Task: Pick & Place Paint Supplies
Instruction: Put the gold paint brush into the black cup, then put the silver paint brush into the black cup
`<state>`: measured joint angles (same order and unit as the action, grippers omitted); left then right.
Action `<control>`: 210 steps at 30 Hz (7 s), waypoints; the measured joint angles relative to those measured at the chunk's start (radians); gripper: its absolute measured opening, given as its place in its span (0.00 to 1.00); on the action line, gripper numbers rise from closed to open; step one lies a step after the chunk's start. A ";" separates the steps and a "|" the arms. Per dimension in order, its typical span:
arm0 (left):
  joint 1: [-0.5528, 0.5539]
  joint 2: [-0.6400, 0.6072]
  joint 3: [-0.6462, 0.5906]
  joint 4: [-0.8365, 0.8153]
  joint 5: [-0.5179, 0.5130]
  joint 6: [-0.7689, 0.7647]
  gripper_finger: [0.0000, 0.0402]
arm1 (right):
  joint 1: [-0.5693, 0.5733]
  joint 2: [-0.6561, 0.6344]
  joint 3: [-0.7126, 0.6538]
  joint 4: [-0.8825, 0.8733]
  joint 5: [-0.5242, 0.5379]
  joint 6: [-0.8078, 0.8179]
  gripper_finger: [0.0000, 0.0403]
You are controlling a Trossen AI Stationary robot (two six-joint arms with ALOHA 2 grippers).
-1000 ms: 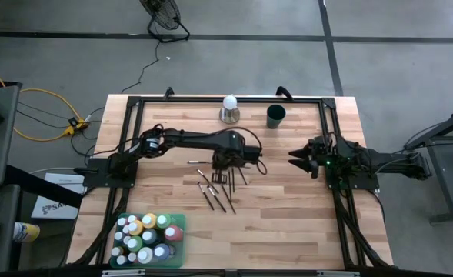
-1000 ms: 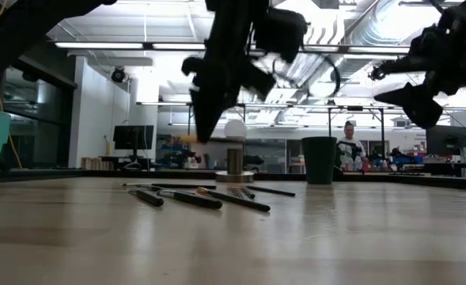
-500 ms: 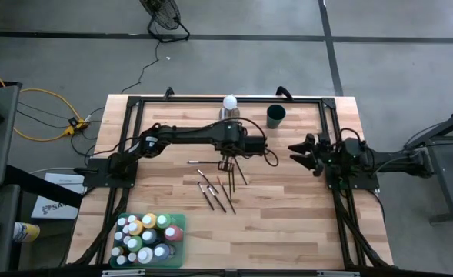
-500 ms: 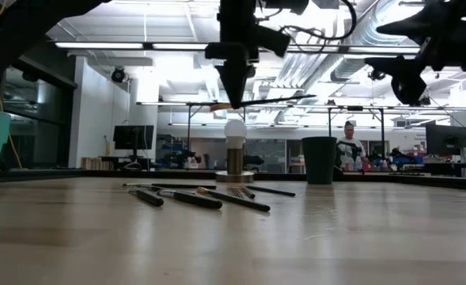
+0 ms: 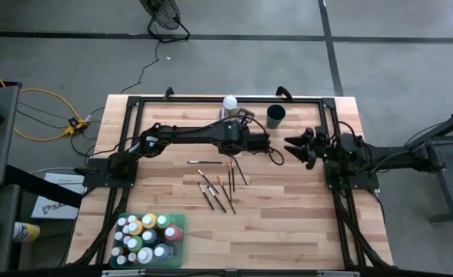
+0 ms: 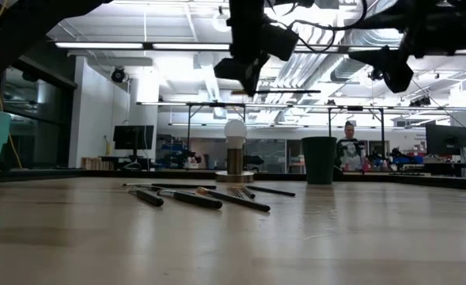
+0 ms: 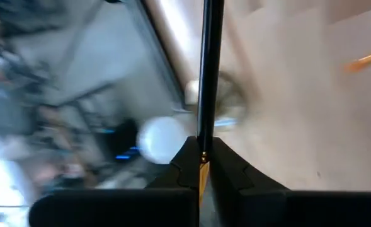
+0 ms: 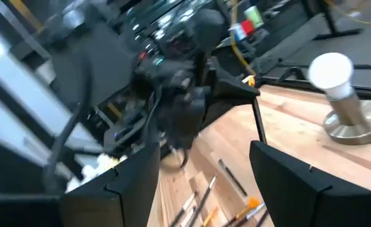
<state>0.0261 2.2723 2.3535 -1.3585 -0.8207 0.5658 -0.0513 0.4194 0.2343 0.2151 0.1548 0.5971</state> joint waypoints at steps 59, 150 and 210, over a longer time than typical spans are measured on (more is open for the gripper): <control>-0.105 0.000 0.000 1.071 -0.124 1.132 0.02 | -0.702 0.508 0.684 -0.733 -1.115 0.000 0.34; 0.221 -0.203 -0.001 0.420 0.916 -0.416 0.44 | -0.583 0.932 0.434 0.036 0.340 -0.156 0.12; -0.046 -0.928 -1.352 0.972 0.572 -0.947 0.44 | -0.569 0.271 0.435 -0.505 -0.373 -0.161 0.20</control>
<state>-0.0196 1.3444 1.0011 -0.3867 -0.2482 -0.3808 -0.6206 0.6899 0.6693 -0.2903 -0.2184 0.4365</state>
